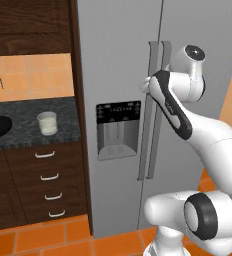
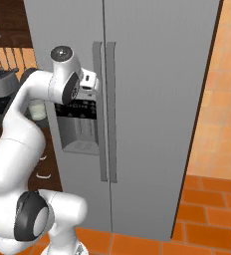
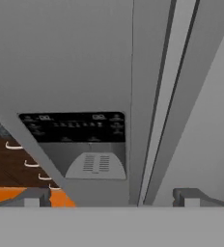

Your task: Grab a lemon wedge from the fridge and one ice cube from the ice bowl, and put them in the glass of lemonade.

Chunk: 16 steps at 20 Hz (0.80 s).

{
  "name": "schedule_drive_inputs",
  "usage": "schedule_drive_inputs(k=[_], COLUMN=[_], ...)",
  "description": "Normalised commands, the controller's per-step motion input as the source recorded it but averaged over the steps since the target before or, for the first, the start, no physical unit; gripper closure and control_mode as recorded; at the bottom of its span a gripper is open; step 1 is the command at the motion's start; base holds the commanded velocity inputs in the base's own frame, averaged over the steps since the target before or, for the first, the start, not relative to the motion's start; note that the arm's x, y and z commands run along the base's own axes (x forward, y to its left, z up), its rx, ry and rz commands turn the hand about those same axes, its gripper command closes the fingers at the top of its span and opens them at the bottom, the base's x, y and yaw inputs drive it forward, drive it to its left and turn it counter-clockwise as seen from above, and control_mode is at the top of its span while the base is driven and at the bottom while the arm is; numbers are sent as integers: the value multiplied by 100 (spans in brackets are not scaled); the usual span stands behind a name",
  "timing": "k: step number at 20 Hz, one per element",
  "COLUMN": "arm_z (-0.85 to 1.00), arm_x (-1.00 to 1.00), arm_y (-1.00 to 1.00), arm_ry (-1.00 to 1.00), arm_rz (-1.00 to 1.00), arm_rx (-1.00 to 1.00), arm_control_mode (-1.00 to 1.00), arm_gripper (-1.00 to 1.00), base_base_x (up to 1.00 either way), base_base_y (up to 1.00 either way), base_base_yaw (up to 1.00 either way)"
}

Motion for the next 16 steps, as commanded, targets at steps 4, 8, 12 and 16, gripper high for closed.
schedule_drive_inputs(k=[4,8,12,16], arm_z=[-3,-23,-24,-19], arm_x=[35,72,55,15], arm_y=[-7,0,-3,-21], arm_ry=[0,0,-1,-3], arm_rz=[-1,0,0,0], arm_rx=[-2,-5,-6,-6], arm_control_mode=[-100,-100,-100,-100], arm_gripper=[-100,-100,-100,-100], base_base_x=[0,0,0,0], base_base_y=[0,0,0,0], base_base_yaw=[0,0,0,0])
